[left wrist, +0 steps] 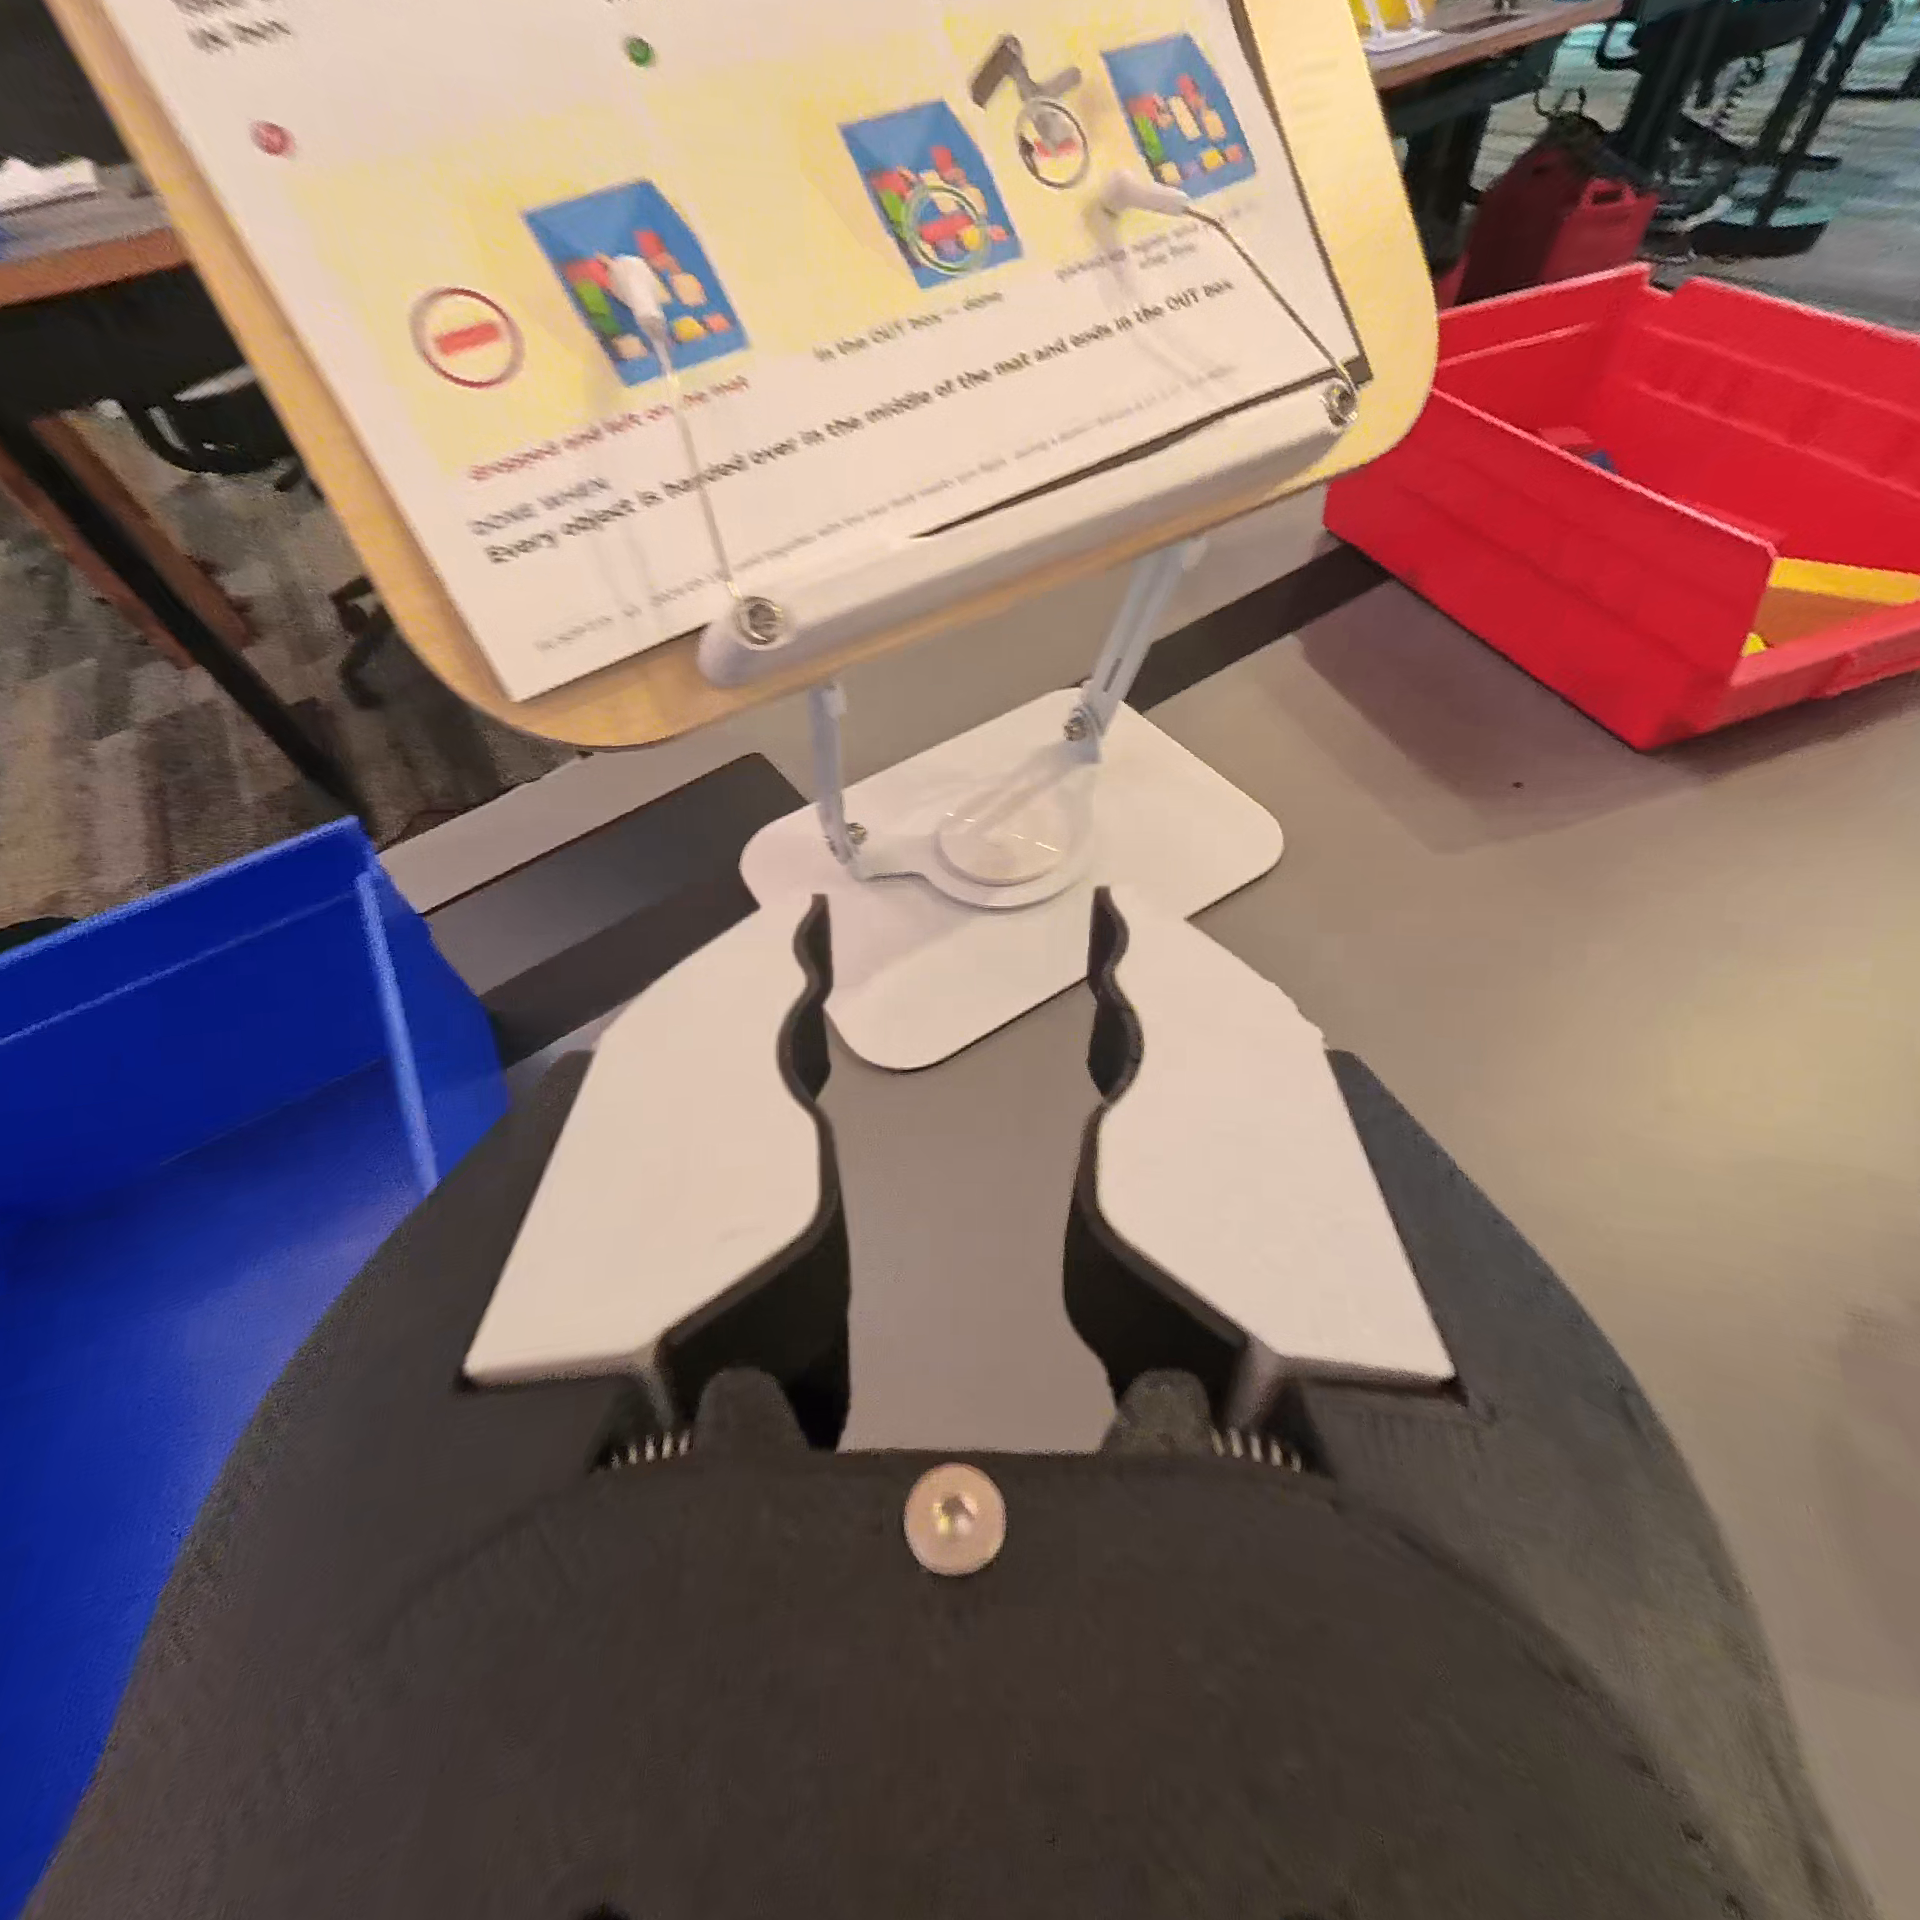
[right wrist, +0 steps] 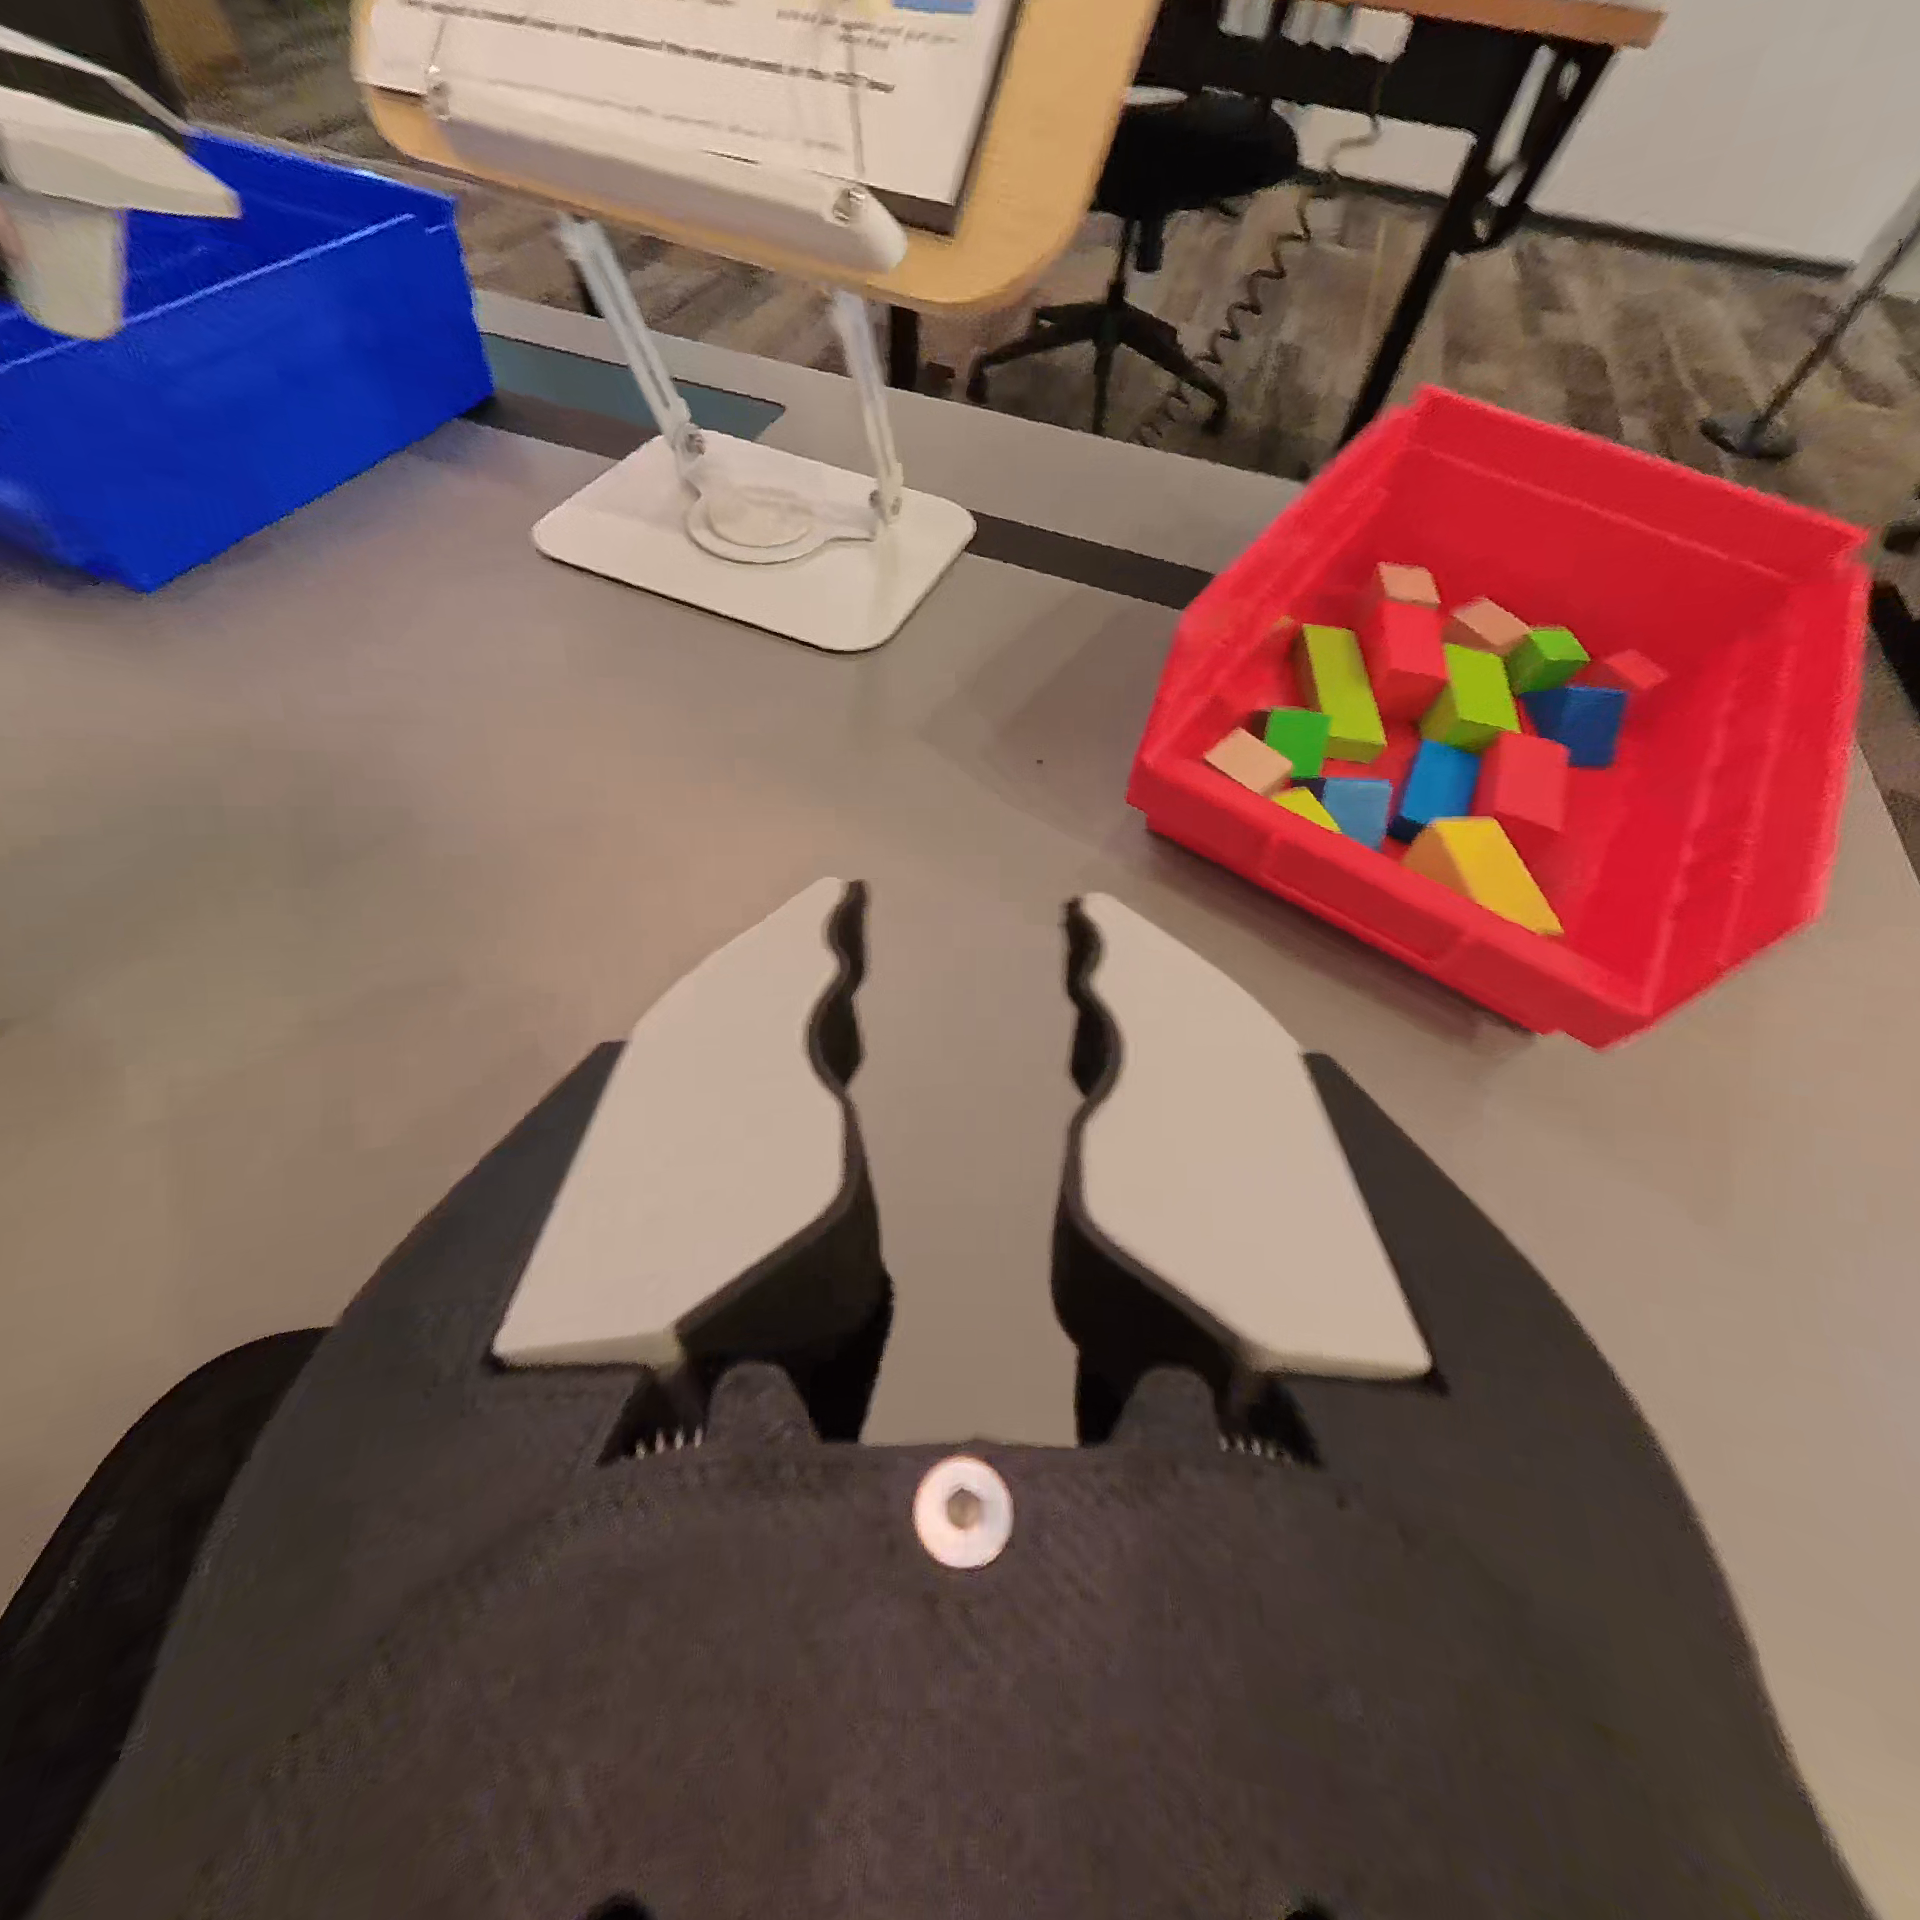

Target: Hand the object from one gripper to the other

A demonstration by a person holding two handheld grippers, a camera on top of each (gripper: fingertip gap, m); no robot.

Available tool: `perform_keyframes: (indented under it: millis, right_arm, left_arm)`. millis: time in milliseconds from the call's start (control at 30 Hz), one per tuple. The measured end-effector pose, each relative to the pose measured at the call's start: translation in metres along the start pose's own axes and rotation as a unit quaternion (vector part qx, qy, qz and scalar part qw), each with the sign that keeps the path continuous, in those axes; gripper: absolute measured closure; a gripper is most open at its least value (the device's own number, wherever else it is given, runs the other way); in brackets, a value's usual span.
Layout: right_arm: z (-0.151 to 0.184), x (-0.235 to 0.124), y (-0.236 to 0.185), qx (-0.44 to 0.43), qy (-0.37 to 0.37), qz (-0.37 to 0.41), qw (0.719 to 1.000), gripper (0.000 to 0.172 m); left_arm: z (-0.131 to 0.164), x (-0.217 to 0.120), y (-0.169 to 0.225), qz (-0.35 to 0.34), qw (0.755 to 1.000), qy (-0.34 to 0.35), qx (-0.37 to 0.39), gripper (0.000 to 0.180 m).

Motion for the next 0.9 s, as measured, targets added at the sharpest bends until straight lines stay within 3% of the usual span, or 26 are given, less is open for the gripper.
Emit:
perform_keyframes:
  millis: [200,567,900]
  right_arm:
    - [0.01,-0.006,0.017,0.021,0.008,0.031,0.999,0.111]
    - [0.018,0.006,0.026,0.04,0.026,0.058,0.997,0.1]
    - [0.012,0.019,0.058,0.062,0.049,0.112,0.991,0.086]
  left_arm:
    - [-0.008,-0.03,-0.028,-0.059,0.998,0.024,-0.008,0.116]
    - [0.002,-0.098,-0.087,-0.189,0.982,0.015,-0.002,0.095]
    - [0.023,-0.194,-0.159,-0.331,0.943,-0.024,-0.017,0.076]
Point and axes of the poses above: each gripper's, where its closed fingertips meet, x out along the fingers, z out of its underside, y = z × x across the jaws, the point moved 7 cm from there along -x, back along the fingers, and after that the axes turned 10 degrees about z, right-handed, at the moved point
